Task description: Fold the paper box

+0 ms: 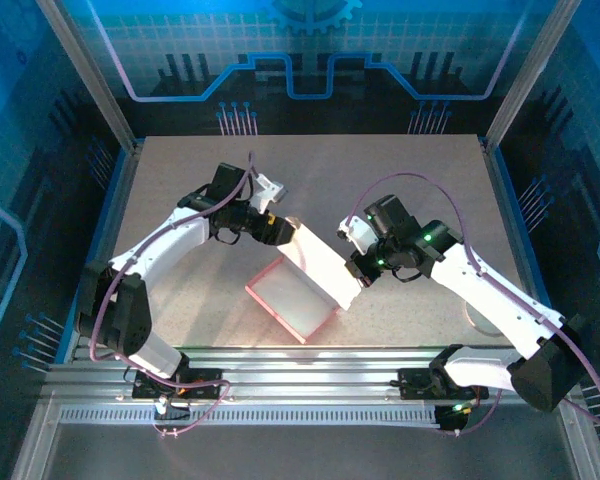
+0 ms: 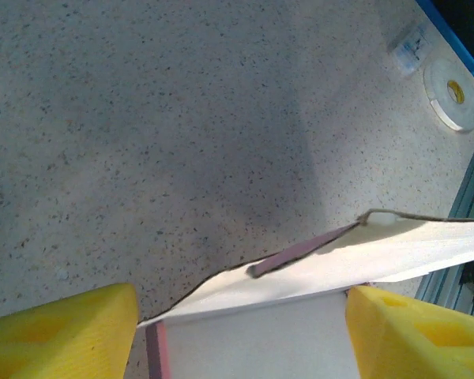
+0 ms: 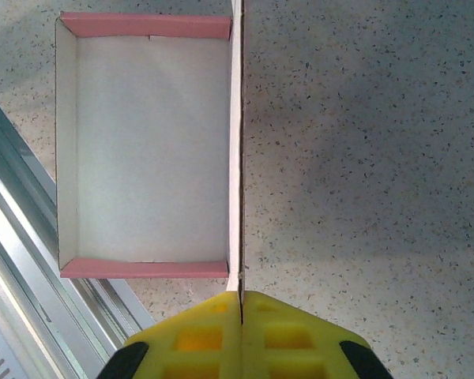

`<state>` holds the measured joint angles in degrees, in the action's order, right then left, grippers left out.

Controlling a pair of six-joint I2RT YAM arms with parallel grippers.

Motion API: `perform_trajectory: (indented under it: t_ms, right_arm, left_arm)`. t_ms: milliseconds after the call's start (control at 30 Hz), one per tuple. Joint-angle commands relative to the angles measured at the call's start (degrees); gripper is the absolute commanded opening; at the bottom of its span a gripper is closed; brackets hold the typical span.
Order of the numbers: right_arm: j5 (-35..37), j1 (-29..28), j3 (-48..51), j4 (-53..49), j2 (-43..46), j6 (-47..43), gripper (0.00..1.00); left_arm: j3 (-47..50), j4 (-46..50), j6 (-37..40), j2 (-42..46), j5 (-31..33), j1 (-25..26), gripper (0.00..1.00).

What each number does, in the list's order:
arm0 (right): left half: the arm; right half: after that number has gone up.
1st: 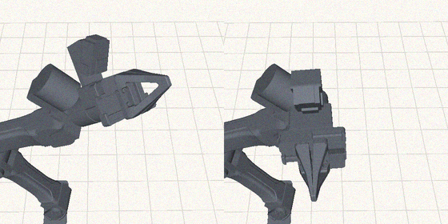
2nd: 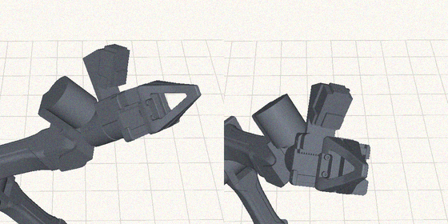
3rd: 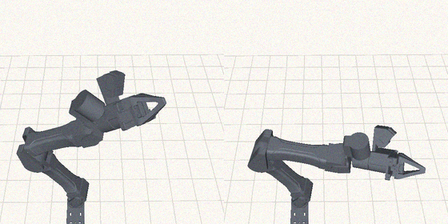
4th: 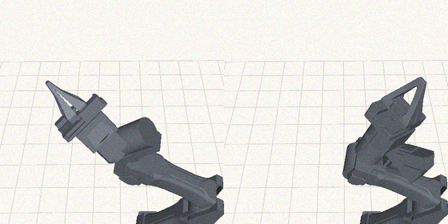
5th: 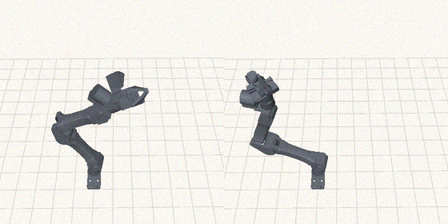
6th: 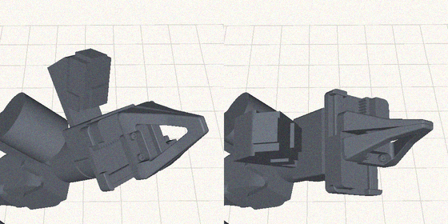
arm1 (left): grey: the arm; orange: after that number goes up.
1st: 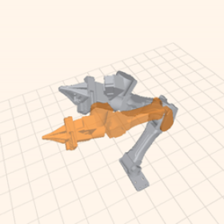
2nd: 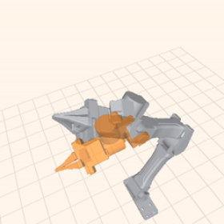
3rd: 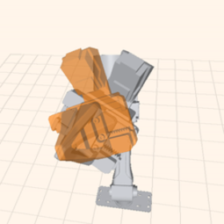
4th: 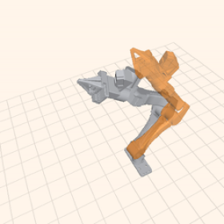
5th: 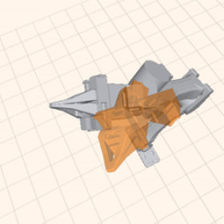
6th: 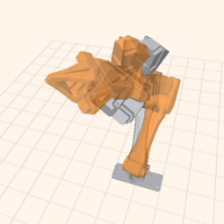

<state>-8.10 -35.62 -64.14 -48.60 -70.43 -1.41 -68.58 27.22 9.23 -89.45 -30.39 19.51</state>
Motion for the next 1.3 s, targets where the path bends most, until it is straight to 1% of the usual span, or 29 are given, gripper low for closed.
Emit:
perform_trajectory:
  t_ms: [0, 133, 233, 333, 467, 533, 667, 900, 967, 1033, 1167, 1267]
  right_arm:
    - [-1.7, -0.7, -1.8, -1.3, 0.4, -1.0, 0.03]
    - [-1.4, -0.7, -1.8, -1.3, 0.3, -0.9, 0.03]
    - [-0.8, -0.7, -1.8, -1.0, 0.4, -0.8, 0.03]
    - [0.2, -0.7, -1.8, -0.8, 0.5, -0.6, 0.03]
    - [1.7, -0.7, -1.7, -0.8, 0.6, -0.5, 0.03]
    - [2.1, -0.7, -1.6, -0.7, 0.7, -0.3, 0.03]
    - [2.2, -0.7, -1.4, -0.1, 0.8, -0.1, 0.03]
    - [2.2, -0.7, -1.1, 0.4, 0.8, 0.5, 0.03]
    - [2.3, -0.7, -0.8, 0.8, 0.9, 0.8, 0.04]
    - [2.8, -0.7, -0.4, 1.3, 1.1, 1.4, 0.07]
    - [4.8, -0.2, 1.5, 3.7, 2.2, 4.5, 0.16]
    - [7.1, 0.5, 3.7, 5.7, 3.3, 7.5, 0.25]
  left_arm:
    - [-2.5, 1.0, 2.6, -1.2, 1.1, 0.7, 0.70]
    - [-3.9, 2.6, 3.6, -2.5, 0.5, 1.0, 0.65]
    - [-4.3, 3.8, 4.0, -3.1, 0.6, 1.5, 0.52]
    - [-4.9, 5.0, 4.4, -3.5, 0.9, 1.7, 0.46]
    - [-5.4, 6.1, 4.5, -3.5, 3.1, 2.2, 0.37]
    - [-5.6, 6.8, 4.7, -3.5, 3.9, 2.6, 0.35]
    - [-6.1, 7.8, 5.2, -3.8, 6.0, 3.7, 0.25]
    - [-6.3, 7.1, 4.6, -4.3, 8.9, 5.8, 0.23]
    - [-5.8, 6.1, 4.2, -4.0, 10.1, 6.6, 0.19]
    - [-5.3, 5.0, 3.4, -3.7, 12.1, 7.2, 0.16]
    - [-2.0, 1.0, 0.4, -1.7, 17.6, 8.6, 0.16]
    - [2.1, -2.7, -2.3, 1.2, 19.8, 9.1, 0.16]
